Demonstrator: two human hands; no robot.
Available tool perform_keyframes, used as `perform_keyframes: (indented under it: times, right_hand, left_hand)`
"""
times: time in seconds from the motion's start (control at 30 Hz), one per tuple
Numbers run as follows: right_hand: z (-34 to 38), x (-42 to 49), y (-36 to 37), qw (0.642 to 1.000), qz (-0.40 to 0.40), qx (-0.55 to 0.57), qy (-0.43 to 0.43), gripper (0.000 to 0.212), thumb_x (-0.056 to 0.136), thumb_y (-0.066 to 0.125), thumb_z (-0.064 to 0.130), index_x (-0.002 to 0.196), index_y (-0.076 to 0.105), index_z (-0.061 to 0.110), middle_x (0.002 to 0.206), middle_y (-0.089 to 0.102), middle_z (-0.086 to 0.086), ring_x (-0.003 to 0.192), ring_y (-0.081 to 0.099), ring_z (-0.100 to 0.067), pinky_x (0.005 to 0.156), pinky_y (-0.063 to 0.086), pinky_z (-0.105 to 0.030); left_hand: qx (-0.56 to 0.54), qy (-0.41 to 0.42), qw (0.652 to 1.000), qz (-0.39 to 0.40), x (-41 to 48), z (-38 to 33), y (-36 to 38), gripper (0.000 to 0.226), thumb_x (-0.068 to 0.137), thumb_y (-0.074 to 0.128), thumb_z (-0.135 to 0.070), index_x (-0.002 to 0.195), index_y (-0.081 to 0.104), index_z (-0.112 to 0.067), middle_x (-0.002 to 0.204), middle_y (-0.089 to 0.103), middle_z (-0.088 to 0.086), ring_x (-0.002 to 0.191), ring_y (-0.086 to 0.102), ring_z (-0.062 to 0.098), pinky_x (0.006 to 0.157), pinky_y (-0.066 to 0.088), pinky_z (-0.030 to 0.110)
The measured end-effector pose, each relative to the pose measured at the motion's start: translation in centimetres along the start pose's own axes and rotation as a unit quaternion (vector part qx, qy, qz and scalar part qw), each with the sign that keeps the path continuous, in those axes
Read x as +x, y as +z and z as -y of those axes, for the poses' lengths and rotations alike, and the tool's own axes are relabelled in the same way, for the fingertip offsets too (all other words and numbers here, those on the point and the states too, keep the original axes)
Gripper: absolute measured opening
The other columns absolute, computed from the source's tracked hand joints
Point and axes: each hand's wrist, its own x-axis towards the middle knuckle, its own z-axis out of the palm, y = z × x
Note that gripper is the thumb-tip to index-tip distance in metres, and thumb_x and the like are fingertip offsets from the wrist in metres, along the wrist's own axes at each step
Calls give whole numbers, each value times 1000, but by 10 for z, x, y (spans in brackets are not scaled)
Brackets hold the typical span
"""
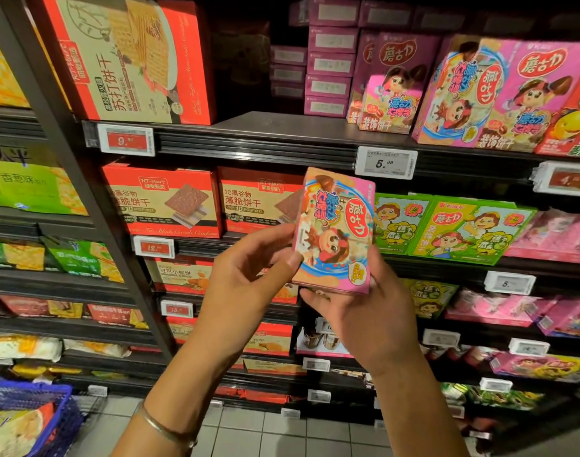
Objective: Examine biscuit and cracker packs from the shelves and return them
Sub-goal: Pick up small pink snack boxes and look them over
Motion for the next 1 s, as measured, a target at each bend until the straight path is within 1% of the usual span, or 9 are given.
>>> perform_keyframes:
  times: [0.17, 0.3, 0.47, 0.6, 0.7, 0.77, 0.83, 0.9, 1.0]
  right_hand:
    - [3, -1, -2, 988, -37, -146, -40, 77, 64, 88, 63, 127, 69, 25, 134, 70, -9, 124, 67, -36, 94, 56, -51]
    - [10, -2, -6, 992, -21, -121, -25, 58, 88, 70, 42, 140, 59, 19, 138, 67, -11, 128, 63, -36, 90, 61, -48]
    - [15, -4, -8, 966, -8, -254, -45, 63, 79, 74, 41, 137, 59, 22, 135, 68, -5, 126, 66, -27, 103, 53, -56]
    - [16, -7, -15, 968, 0, -250, -23, 61, 84, 70, 20, 142, 53, 15, 135, 68, -9, 127, 65, -29, 111, 47, -59]
    - [17, -8, -19, 970, 7, -242, -21, 67, 79, 76, 19, 141, 53, 14, 135, 68, -10, 127, 65, -30, 112, 46, -57]
    - [18, -8, -20, 969, 2, -247, -27, 72, 74, 79, 28, 140, 54, 14, 134, 69, -10, 126, 66, -30, 107, 51, -54]
    - [22, -8, -21, 965, -13, -258, -37, 71, 74, 78, 37, 138, 57, 16, 132, 71, -8, 121, 69, -29, 89, 62, -41]
    - [26, -8, -22, 965, -39, -259, -36, 70, 73, 77, 45, 135, 61, 17, 126, 73, -8, 112, 73, -28, 66, 60, -26]
    - [28, -8, -27, 967, -70, -243, -35, 70, 68, 77, 51, 128, 65, 15, 115, 76, -10, 95, 76, -21, 55, 55, -21]
  left_hand:
    - [-29, -13, 999, -11, 0, 0, 0, 43, 85, 74, -11, 128, 68, -6, 112, 80, 3, 100, 76, 14, 75, 59, 22]
    - [-73, -15, 997, -16, -1, 4, 1, 48, 85, 72, -8, 132, 64, -4, 119, 78, 4, 101, 76, 11, 73, 58, 19]
    - [-77, -7, 997, -25, 0, 14, 0, 49, 93, 64, 6, 139, 58, -6, 125, 75, 10, 113, 73, 19, 83, 59, 25]
    - [-46, -7, 999, -15, 0, 18, -1, 45, 97, 60, 12, 139, 59, -5, 128, 73, 10, 118, 71, 22, 85, 59, 28]
    - [-34, -5, 999, -18, 0, 17, 2, 45, 96, 61, 12, 137, 61, -5, 127, 74, 7, 118, 71, 20, 84, 59, 26]
    - [-29, -10, 999, -19, -1, 16, 5, 45, 95, 61, 12, 137, 60, -6, 124, 76, 5, 116, 72, 18, 83, 59, 25]
    - [-25, -24, 999, -12, -3, 15, 10, 44, 96, 62, 8, 138, 59, -7, 122, 77, 2, 112, 74, 15, 82, 58, 22]
    - [-15, -43, 999, 0, -7, 13, 16, 42, 96, 66, -2, 138, 61, -9, 120, 78, -1, 107, 74, 10, 78, 57, 18]
    - [8, -58, 998, 10, -11, 10, 24, 43, 93, 69, -20, 136, 65, -16, 118, 78, -2, 94, 74, 4, 72, 56, 18]
